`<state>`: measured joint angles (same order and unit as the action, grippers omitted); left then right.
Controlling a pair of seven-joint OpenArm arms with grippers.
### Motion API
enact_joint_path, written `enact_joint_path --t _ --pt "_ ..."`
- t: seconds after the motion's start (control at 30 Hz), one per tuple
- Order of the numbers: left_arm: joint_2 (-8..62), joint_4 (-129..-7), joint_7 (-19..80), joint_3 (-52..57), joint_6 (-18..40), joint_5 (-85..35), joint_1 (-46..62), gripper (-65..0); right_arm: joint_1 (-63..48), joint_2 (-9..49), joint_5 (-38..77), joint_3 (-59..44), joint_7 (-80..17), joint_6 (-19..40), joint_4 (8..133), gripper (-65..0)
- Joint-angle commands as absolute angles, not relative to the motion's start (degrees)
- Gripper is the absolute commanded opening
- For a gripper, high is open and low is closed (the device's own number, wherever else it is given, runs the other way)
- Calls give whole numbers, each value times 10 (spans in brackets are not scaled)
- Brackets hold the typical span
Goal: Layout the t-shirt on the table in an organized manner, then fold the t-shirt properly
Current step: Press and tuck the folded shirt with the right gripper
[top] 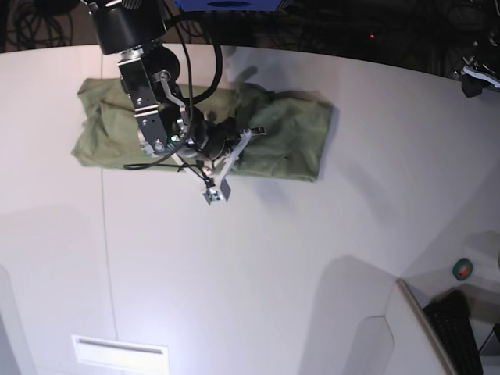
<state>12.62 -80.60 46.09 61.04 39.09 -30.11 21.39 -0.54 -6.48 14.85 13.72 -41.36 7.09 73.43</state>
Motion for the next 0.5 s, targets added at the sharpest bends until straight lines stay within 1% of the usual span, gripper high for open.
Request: enact_joint_path --t 0.0,0.1,0.27,0.47 --pt "137 -815 451 614 396 -309 215 -650 4 -68 152 138 -408 76 746 -650" --pt "138 -814 451 614 396 -309 214 -650 0 -69 152 138 -412 76 768 -650" --pt "138 -814 451 604 396 -309 214 -650 2 -69 150 138 -484 74 817 -650" --pt "139 -814 451 567 395 -309 213 -650 9 -69 149 138 -512 73 825 -650"
